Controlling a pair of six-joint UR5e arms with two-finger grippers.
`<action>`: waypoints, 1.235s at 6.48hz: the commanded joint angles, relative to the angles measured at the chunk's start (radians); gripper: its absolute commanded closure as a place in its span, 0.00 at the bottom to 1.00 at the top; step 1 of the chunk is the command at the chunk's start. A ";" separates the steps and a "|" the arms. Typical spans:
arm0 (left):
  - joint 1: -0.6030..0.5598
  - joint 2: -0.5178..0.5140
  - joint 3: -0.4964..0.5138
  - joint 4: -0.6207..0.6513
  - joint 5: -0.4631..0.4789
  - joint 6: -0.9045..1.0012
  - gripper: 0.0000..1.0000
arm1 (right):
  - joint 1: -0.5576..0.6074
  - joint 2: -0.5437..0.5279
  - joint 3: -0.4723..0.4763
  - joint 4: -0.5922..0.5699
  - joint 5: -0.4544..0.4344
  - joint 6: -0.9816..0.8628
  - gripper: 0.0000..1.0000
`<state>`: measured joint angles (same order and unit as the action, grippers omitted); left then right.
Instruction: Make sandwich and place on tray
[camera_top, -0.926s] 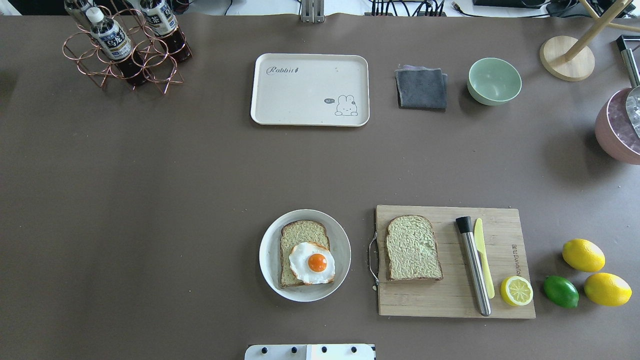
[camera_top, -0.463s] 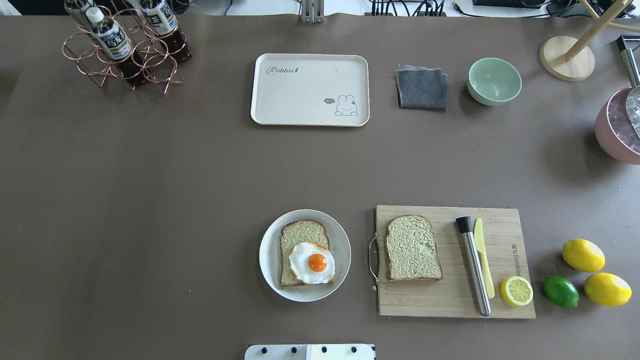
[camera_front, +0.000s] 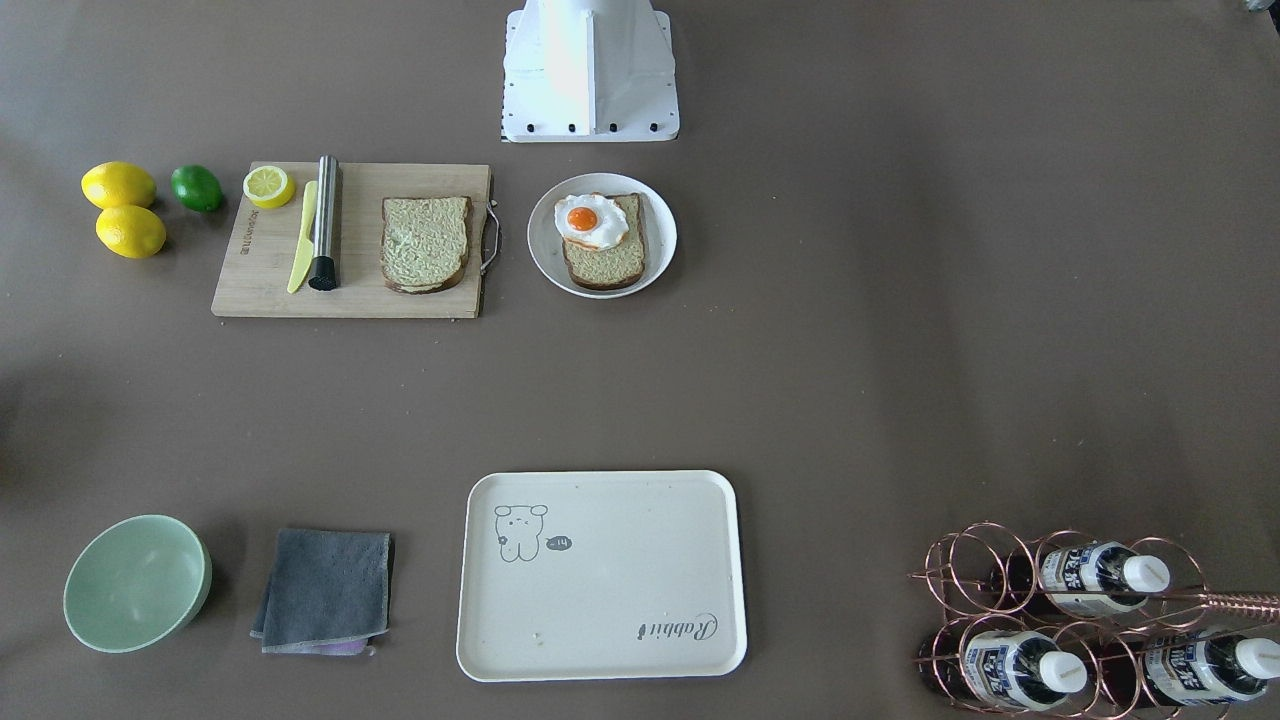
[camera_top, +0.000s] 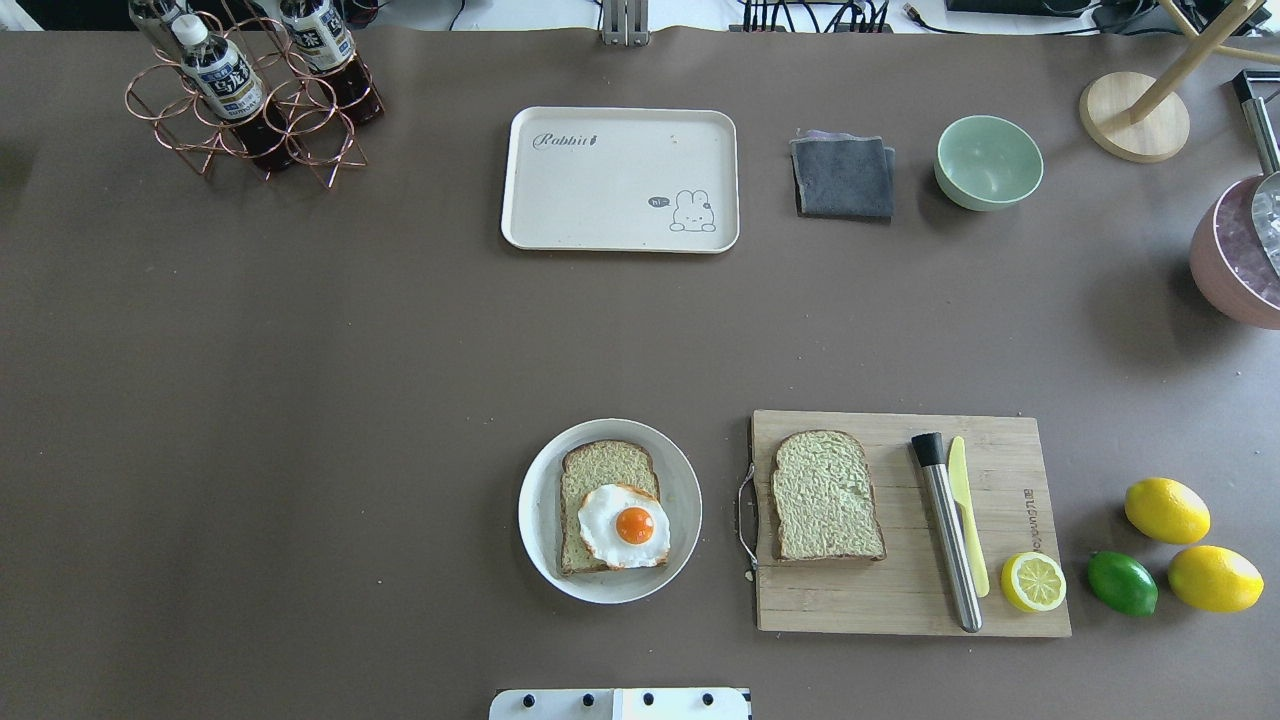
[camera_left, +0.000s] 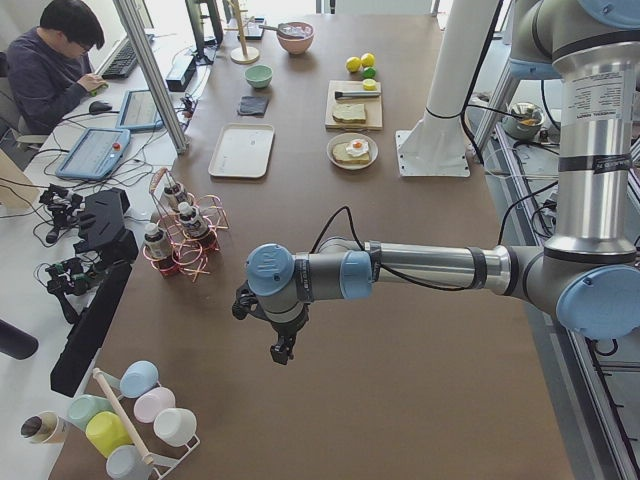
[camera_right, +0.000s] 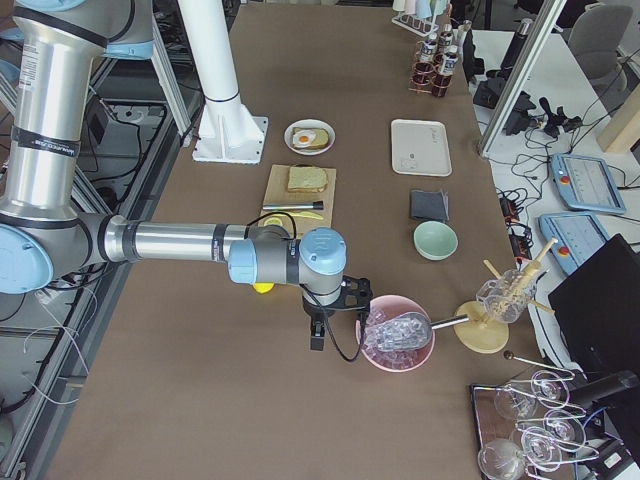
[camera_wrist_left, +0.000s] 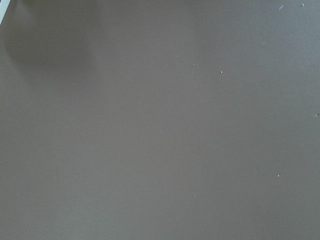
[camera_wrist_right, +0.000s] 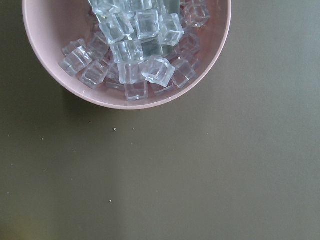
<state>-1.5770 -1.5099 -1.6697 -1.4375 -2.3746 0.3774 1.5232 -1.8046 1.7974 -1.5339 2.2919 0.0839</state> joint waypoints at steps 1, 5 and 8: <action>0.005 0.002 0.002 0.006 0.000 0.000 0.03 | 0.000 -0.001 -0.001 0.000 0.001 -0.001 0.00; 0.005 0.025 -0.007 0.000 0.000 0.000 0.03 | 0.000 -0.001 0.002 0.000 0.001 0.000 0.00; 0.006 0.011 -0.021 0.011 0.000 0.000 0.03 | 0.000 0.002 0.014 0.001 0.001 0.002 0.00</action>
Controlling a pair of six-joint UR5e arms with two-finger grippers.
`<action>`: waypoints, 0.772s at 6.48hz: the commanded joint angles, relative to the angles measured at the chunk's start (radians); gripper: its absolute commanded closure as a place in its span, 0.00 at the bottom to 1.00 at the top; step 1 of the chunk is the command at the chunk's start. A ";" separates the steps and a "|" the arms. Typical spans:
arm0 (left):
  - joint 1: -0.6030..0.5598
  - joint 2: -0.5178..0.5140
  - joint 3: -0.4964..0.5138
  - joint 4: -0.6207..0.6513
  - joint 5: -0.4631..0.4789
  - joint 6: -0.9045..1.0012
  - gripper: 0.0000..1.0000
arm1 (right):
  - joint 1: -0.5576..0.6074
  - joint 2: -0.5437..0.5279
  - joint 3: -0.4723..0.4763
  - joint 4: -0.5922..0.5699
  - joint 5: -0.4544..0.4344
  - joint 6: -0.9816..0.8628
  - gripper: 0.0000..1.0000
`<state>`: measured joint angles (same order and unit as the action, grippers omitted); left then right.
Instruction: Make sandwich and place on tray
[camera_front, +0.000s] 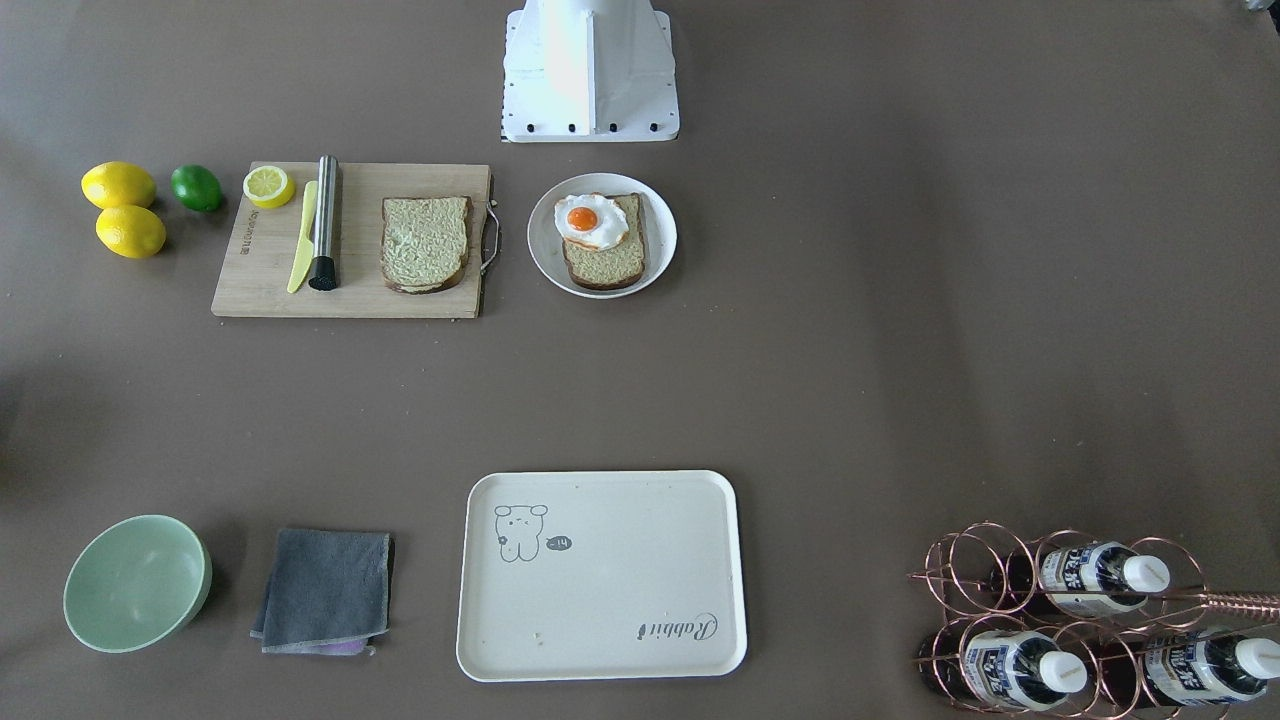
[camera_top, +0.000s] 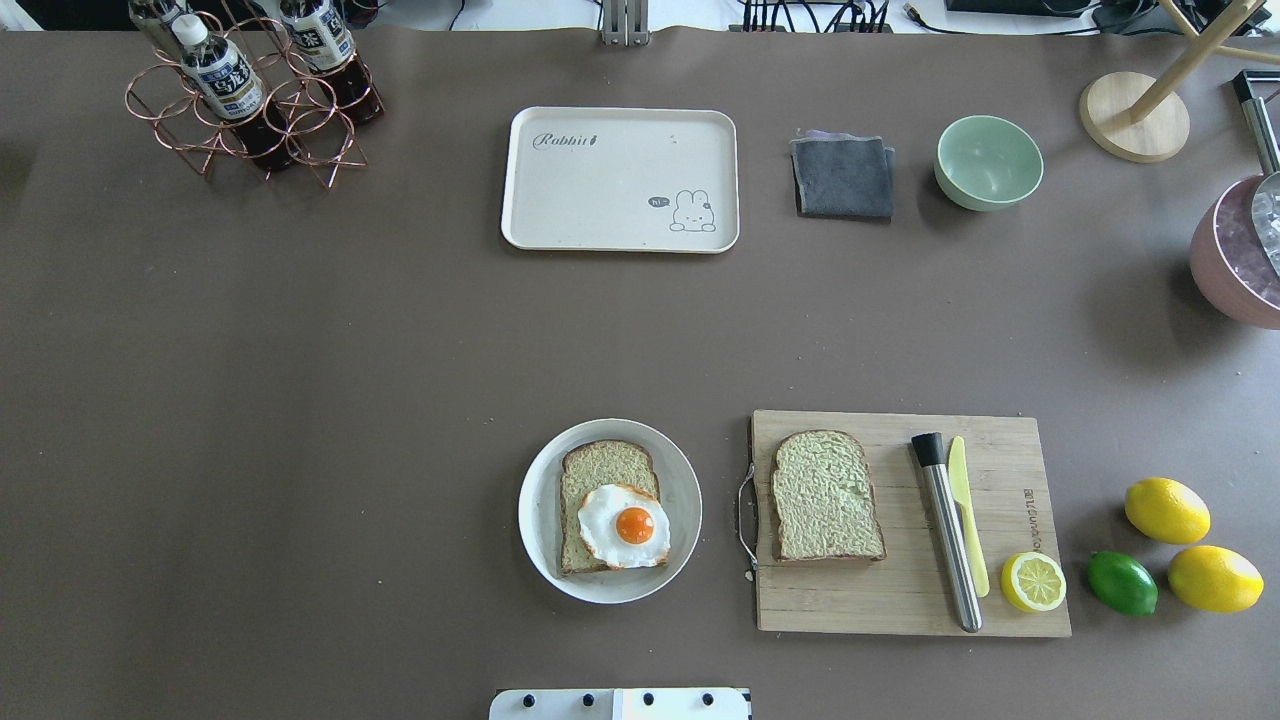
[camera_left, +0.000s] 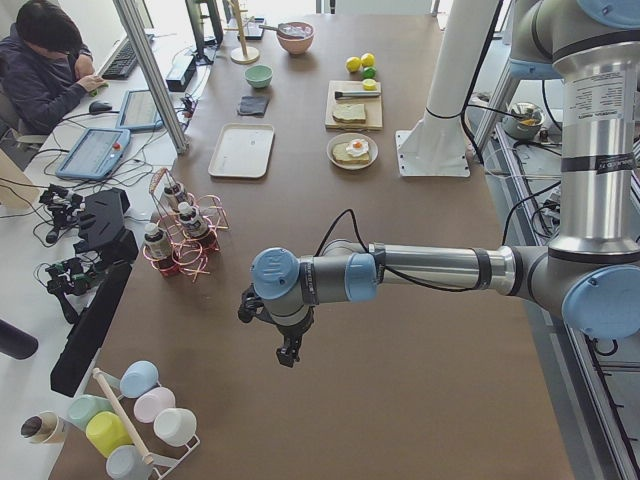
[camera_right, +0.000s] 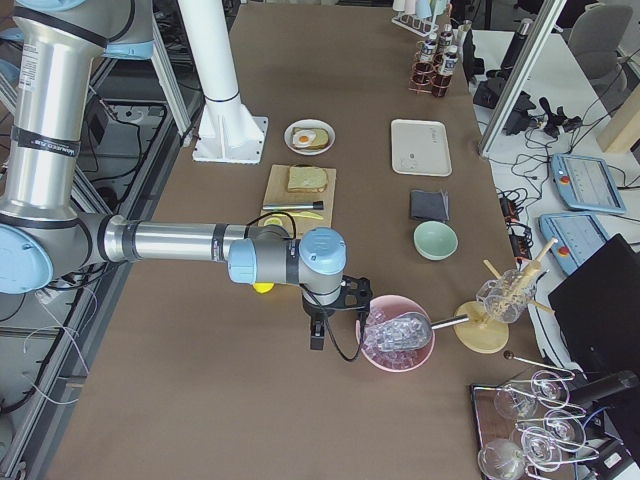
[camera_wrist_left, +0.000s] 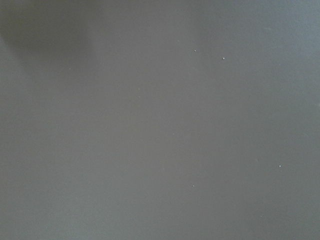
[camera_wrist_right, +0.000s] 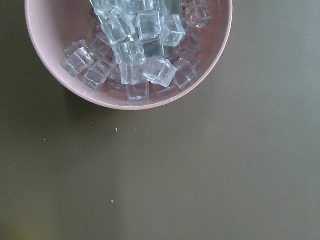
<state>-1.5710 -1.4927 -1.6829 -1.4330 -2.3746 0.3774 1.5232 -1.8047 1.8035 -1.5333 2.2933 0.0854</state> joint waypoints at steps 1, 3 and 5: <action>0.000 -0.008 -0.041 0.005 -0.041 0.000 0.03 | 0.000 0.008 0.034 0.002 0.000 0.002 0.00; 0.017 -0.030 -0.106 0.000 -0.103 -0.009 0.03 | -0.002 0.004 0.082 0.146 0.003 0.017 0.00; 0.049 -0.133 -0.104 -0.003 -0.229 -0.035 0.03 | -0.003 0.011 0.080 0.194 0.021 0.020 0.00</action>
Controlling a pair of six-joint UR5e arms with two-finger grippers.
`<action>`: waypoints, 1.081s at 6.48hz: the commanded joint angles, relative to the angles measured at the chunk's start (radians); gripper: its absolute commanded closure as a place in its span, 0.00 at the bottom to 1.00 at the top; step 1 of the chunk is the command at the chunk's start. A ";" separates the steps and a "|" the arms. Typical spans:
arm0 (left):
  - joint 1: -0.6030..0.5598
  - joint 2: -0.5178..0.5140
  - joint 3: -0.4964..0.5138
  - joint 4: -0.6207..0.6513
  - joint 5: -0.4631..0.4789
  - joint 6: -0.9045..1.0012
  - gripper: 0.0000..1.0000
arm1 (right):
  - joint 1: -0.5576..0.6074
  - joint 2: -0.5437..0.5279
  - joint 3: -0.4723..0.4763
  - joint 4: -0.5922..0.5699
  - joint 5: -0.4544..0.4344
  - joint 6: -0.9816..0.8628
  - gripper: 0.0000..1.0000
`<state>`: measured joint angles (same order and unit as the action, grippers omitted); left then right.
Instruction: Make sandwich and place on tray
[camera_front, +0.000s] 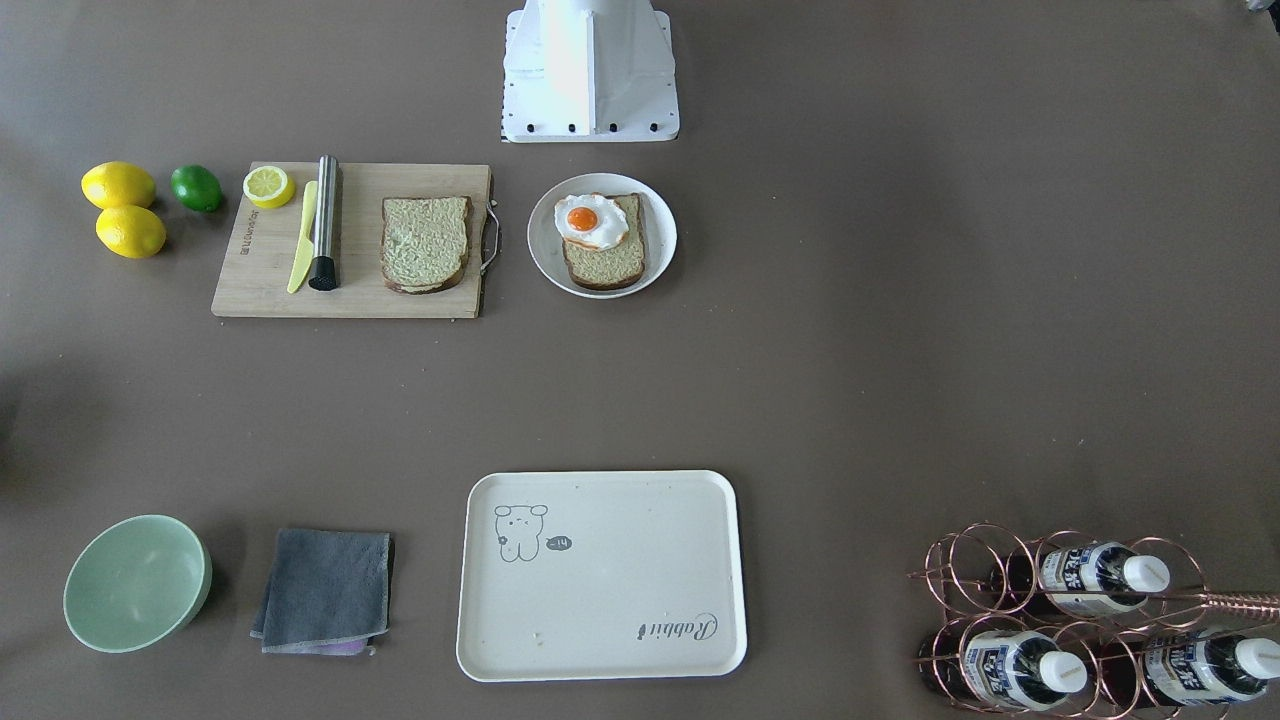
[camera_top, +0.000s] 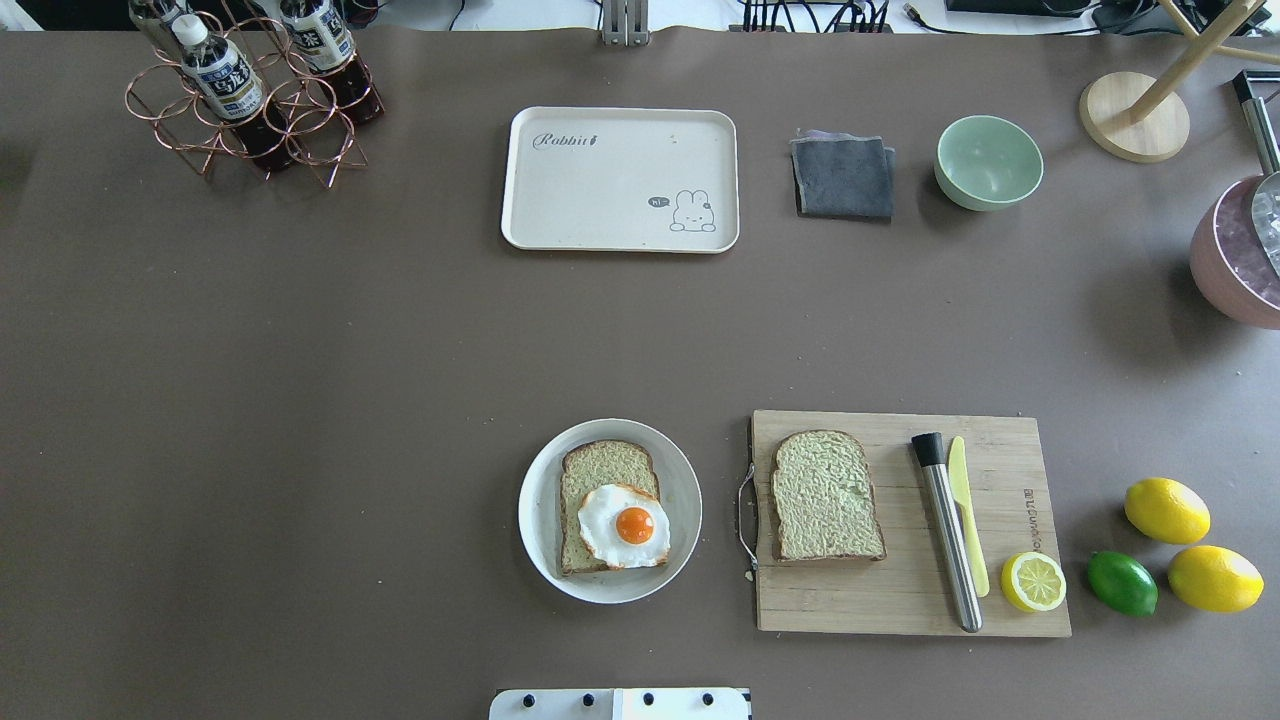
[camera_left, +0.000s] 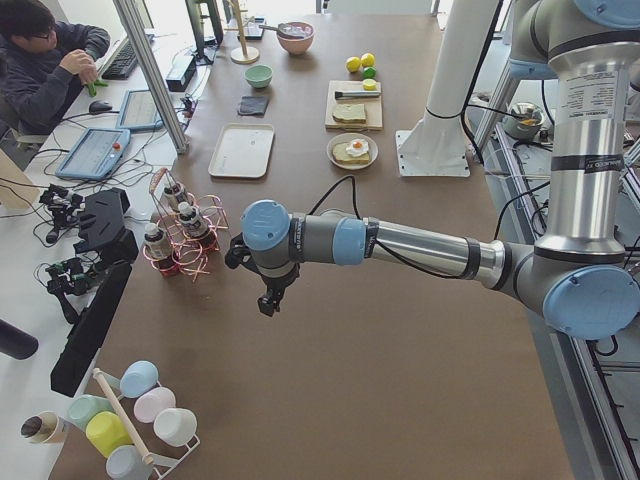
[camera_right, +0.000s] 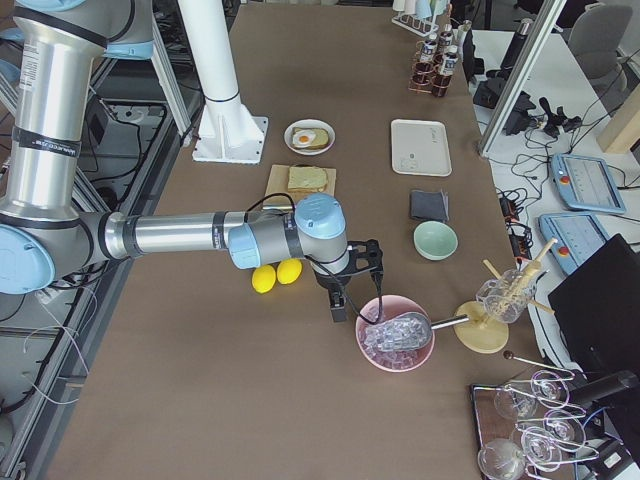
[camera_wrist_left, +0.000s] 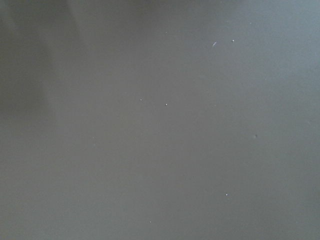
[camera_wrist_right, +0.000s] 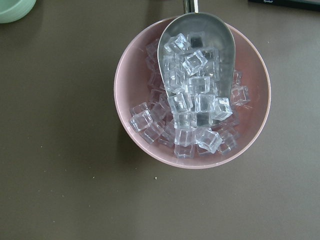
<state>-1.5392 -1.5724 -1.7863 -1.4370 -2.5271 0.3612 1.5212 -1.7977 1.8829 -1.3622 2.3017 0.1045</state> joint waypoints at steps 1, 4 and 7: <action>0.062 -0.104 -0.005 -0.029 -0.084 -0.134 0.03 | -0.021 0.014 -0.001 0.022 0.078 0.023 0.00; 0.294 -0.130 -0.057 -0.415 0.194 -0.685 0.01 | -0.169 0.041 0.045 0.102 0.071 0.293 0.00; 0.616 -0.217 -0.082 -0.638 0.333 -1.267 0.02 | -0.476 0.130 0.080 0.238 -0.111 0.841 0.00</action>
<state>-1.0453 -1.7580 -1.8587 -2.0187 -2.2680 -0.7368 1.1610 -1.7082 1.9431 -1.1477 2.2625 0.7613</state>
